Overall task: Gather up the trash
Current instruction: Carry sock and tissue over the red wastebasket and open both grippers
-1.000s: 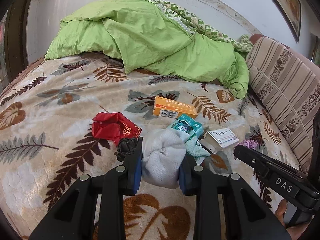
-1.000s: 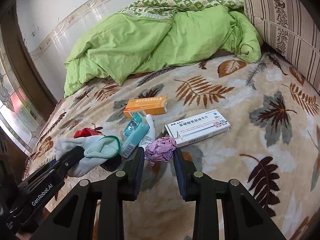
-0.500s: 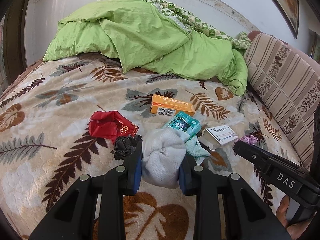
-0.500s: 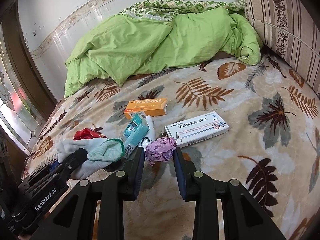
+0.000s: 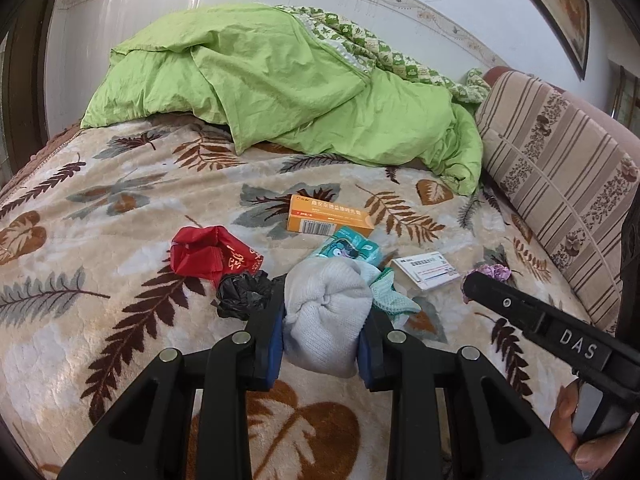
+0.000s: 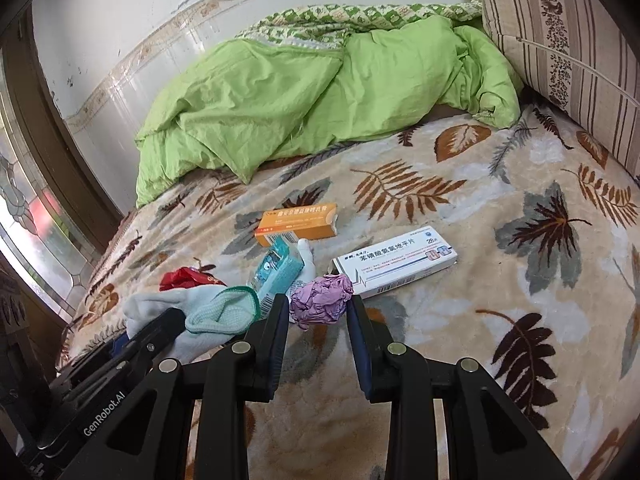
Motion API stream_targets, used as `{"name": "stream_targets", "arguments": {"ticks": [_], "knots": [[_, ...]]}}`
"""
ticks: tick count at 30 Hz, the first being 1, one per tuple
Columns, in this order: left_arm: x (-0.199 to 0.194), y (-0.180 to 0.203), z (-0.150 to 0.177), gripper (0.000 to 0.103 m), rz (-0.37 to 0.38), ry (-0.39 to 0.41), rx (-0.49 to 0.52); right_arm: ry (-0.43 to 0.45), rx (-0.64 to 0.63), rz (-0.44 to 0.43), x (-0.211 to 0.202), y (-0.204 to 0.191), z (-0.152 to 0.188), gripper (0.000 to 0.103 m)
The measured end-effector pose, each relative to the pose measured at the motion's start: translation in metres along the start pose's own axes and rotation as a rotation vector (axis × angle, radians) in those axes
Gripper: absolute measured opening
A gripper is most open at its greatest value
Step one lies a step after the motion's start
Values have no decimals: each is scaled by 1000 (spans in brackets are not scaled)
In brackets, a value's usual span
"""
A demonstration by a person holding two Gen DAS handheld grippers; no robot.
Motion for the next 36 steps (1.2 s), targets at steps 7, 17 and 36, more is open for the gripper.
{"name": "stream_targets", "arguments": {"ticks": [7, 17, 36], "knots": [[-28, 22, 8, 28, 60, -8, 27, 31, 60, -55, -51, 3, 0, 31], [-85, 118, 30, 28, 298, -44, 112, 32, 179, -62, -174, 69, 19, 31], [-139, 322, 95, 29, 693, -213, 362, 119, 357, 290, -358, 240, 50, 32]]}}
Point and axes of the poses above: each gripper's, at about its wrist camera, not at the fingertips, and x roughly the way its jaws point, y to its right, z to its underside, the point moved 4 cm from there along x, roughly the way its jaws point, and after that the axes turned 12 degrees about y, right-handed, at the moved point
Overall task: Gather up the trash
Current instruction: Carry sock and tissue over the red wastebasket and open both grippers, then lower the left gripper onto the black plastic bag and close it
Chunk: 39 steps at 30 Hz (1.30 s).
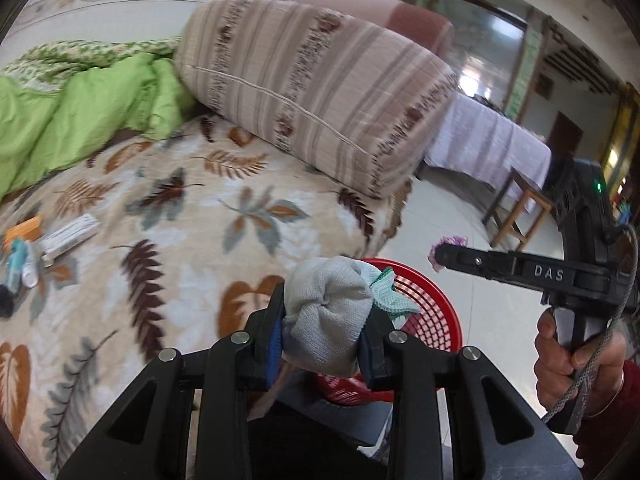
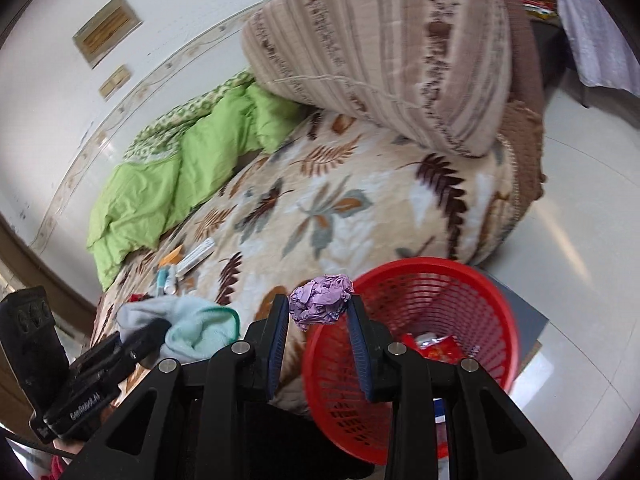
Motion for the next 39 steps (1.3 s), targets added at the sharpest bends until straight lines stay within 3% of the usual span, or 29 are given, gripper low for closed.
{"name": "stream_targets", "arguments": {"ticks": [4, 5, 8, 12, 18, 24, 31, 36, 39], "knots": [[25, 23, 3, 32, 43, -50, 26, 12, 26, 63, -8, 24, -3, 33], [32, 26, 4, 40, 49, -63, 27, 13, 34, 77, -8, 29, -3, 33], [33, 27, 3, 57, 42, -56, 11, 15, 58, 105, -9, 41, -2, 50], [25, 14, 0, 57, 26, -37, -5, 19, 65, 96, -7, 42, -5, 50], [0, -29, -4, 58, -57, -3, -66, 2, 54, 4, 11, 9, -4, 50], [-30, -93, 3, 59, -187, 24, -140, -62, -19, -115, 48, -52, 12, 50], [-81, -196, 17, 65, -402, 65, -275, -160, -120, -241, 95, -131, 38, 50], [-122, -293, 35, 68, -602, 106, -519, -223, -166, -288, 124, -170, 53, 51], [-137, -342, 46, 68, -658, 142, -710, -250, -181, -302, 142, -187, 54, 51]]}}
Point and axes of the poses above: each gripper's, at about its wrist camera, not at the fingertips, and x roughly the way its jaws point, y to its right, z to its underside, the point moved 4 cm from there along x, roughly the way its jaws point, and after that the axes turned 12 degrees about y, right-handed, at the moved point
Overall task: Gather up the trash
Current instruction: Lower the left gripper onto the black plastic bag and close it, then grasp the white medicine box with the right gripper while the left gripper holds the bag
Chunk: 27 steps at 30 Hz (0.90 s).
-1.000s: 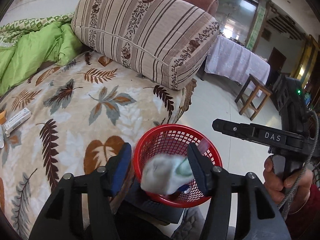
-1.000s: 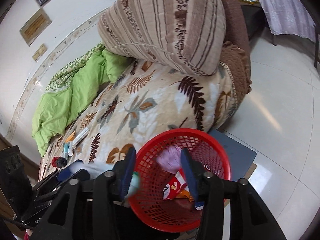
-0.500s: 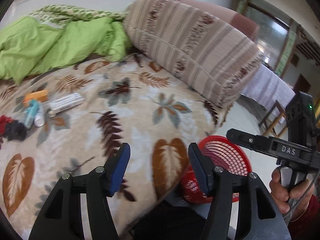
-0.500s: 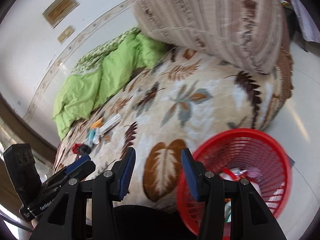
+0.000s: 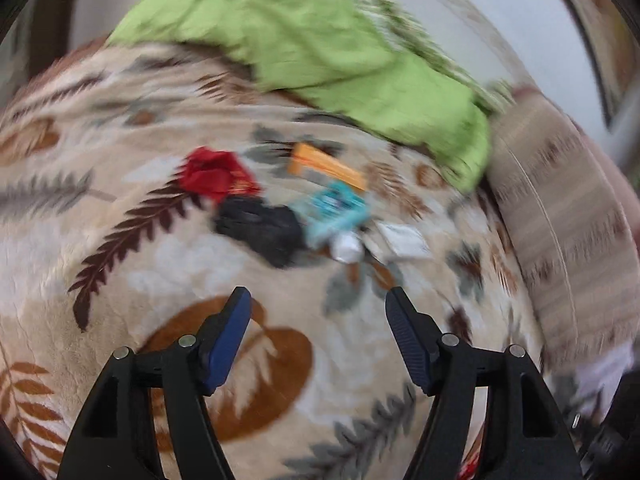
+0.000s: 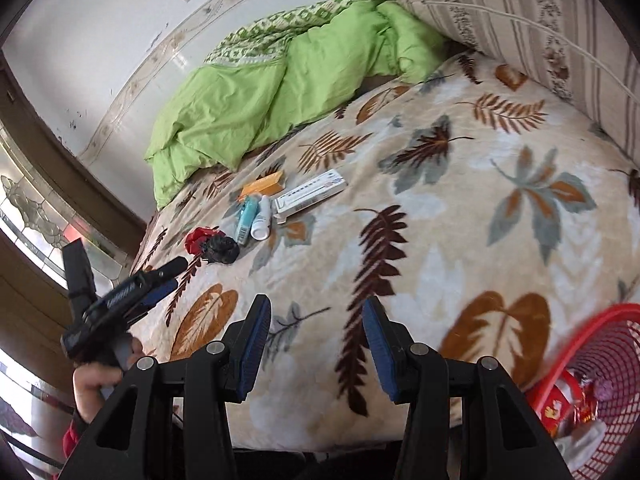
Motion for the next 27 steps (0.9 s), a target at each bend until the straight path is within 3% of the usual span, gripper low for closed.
{"name": "stream_targets", "arguments": {"ticks": [3, 8, 11, 15, 17, 27], "knots": [[28, -28, -17, 69, -50, -22, -131, -6, -19, -8, 16, -9, -7, 51], [66, -29, -18, 69, -74, -51, -159, -15, -29, -12, 35, -13, -14, 51], [85, -28, -15, 69, -117, -58, -114, -29, -34, -4, 47, -11, -18, 51], [102, -32, -10, 69, -114, -60, -93, -41, -36, 0, 66, -8, -32, 51], [105, -31, -10, 63, -111, -40, -52, -42, -56, -3, 85, -10, -44, 53], [78, -16, -14, 57, -148, 38, 138, -84, -145, -4, 239, -24, -112, 55]]}}
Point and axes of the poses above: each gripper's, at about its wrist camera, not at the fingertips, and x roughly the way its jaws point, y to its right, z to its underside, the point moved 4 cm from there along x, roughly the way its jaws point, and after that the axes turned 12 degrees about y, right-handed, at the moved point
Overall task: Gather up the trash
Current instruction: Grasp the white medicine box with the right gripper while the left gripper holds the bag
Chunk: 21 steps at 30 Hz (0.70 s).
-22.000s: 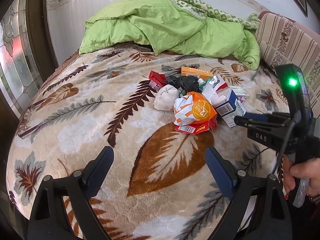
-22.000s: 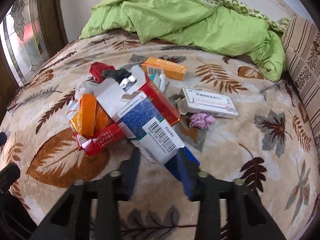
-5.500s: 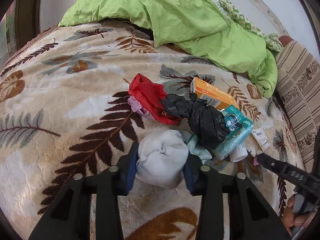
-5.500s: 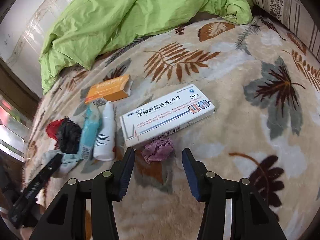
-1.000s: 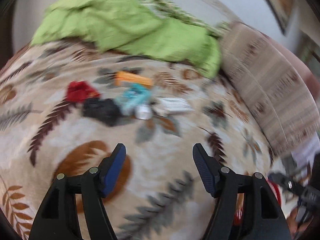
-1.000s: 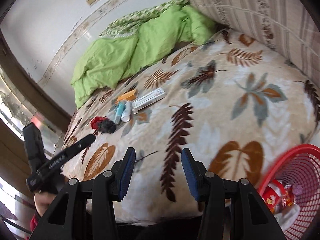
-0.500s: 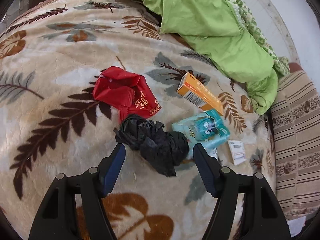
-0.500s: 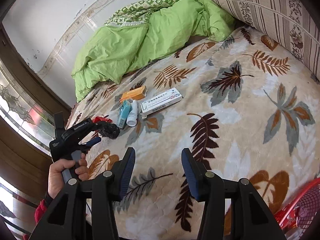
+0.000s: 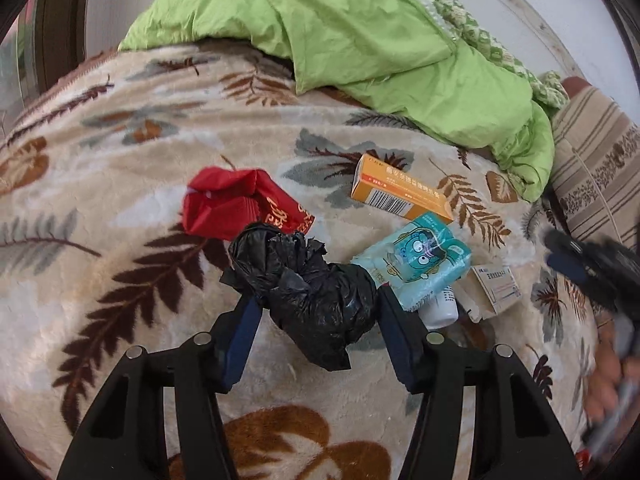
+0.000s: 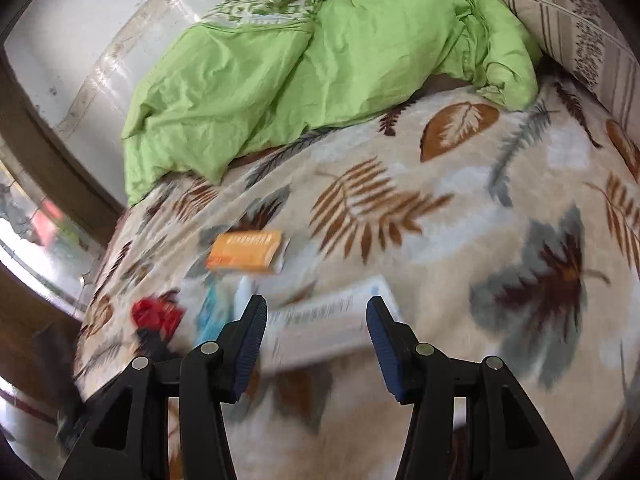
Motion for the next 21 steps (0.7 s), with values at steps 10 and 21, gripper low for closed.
{"name": "stream_targets", "arguments": {"ticks": [10, 21], "knots": [[-13, -7, -11, 57, 30, 28, 2, -200, 31, 24, 91, 31, 0, 55], [-24, -10, -14, 57, 34, 59, 1, -394, 52, -206, -3, -12, 103, 59]]}}
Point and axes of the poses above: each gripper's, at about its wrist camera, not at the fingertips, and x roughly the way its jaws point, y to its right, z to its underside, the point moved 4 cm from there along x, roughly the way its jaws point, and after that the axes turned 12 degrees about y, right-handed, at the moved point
